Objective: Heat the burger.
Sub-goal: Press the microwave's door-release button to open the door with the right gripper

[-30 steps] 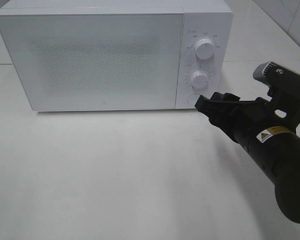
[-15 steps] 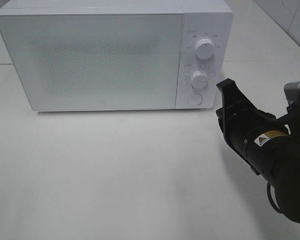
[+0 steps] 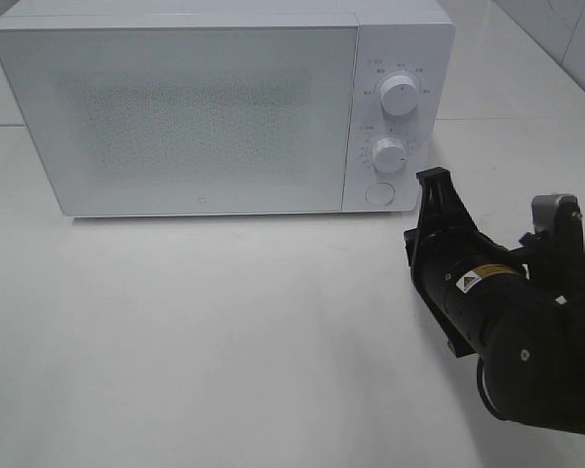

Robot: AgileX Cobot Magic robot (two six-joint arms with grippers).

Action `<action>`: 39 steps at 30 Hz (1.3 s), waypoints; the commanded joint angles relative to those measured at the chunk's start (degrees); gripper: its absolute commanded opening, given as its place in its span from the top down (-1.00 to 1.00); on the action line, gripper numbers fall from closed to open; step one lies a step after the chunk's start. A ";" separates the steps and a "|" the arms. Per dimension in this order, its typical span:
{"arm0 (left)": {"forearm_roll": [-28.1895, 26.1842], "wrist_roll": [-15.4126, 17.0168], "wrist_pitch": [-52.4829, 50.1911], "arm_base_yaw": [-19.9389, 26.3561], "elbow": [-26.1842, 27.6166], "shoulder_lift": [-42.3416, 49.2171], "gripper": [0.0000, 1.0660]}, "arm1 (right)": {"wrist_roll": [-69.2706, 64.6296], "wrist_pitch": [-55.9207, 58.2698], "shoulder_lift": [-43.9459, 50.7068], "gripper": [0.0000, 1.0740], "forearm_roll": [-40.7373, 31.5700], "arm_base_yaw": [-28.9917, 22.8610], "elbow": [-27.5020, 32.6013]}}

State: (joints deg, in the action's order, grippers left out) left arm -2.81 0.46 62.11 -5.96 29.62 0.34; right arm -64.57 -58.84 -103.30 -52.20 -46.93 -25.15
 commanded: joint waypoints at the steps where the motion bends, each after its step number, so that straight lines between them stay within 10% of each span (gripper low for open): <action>1: -0.34 -0.06 -0.80 -0.11 0.00 0.17 -0.84 | -0.40 -0.06 -1.15 1.00 0.63 0.29 -1.66; 39: -0.34 -0.06 -0.80 -0.11 0.00 0.17 -0.84 | -3.61 4.70 -15.93 1.00 10.83 12.09 -19.42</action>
State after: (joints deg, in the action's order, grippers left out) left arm -2.81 0.46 62.11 -5.96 29.62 0.34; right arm -67.84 -54.26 -119.18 -42.28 -35.41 -43.83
